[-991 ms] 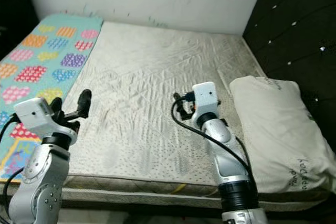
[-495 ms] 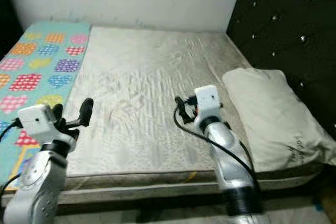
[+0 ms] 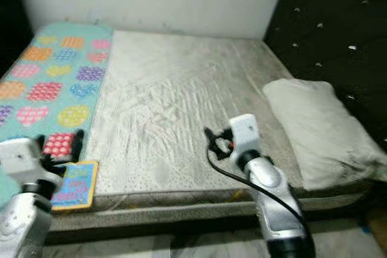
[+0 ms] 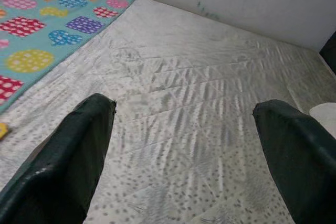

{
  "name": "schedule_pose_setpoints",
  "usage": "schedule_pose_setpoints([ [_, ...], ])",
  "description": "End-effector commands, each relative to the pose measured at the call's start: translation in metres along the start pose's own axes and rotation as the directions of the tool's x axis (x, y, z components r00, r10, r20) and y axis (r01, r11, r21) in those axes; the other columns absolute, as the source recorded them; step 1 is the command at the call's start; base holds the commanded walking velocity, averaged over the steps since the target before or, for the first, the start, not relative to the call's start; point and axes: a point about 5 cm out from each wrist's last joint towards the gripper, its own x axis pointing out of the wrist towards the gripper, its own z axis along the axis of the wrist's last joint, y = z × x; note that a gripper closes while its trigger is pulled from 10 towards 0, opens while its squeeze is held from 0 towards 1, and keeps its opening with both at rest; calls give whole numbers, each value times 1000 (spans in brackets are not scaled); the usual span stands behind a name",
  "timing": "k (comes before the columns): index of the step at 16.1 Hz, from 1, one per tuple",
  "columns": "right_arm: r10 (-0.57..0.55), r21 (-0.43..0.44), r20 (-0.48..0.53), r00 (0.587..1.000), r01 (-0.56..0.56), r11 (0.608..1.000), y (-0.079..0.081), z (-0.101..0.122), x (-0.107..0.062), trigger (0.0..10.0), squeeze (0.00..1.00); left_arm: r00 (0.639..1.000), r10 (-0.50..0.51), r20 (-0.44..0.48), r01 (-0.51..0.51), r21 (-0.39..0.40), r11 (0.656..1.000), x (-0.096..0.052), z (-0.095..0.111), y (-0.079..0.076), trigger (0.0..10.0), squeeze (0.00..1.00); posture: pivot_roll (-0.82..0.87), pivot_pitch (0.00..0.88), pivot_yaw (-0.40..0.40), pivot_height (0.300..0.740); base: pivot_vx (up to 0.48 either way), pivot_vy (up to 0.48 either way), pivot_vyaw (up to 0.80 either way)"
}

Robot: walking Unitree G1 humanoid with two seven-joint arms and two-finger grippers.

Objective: Clean up the room

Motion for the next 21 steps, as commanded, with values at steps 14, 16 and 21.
schedule_pose_setpoints([
  [14,0,-24,27,1000,0,1000,-2,10,1,10000,0,995,-79,55,80,-23,997,3,11,-12,10000,0,-14,27,-97,740,144,0,0],
  [16,1,-23,27,1000,-1,1000,-1,9,2,10000,0,995,-82,52,83,-24,996,2,11,-13,10000,0,-12,29,-96,740,317,0,0],
  [21,-7,-23,9,1000,8,1000,-4,5,1,10000,0,998,-50,47,52,-61,997,2,9,-11,10000,0,-11,31,-96,740,56,0,0],
])
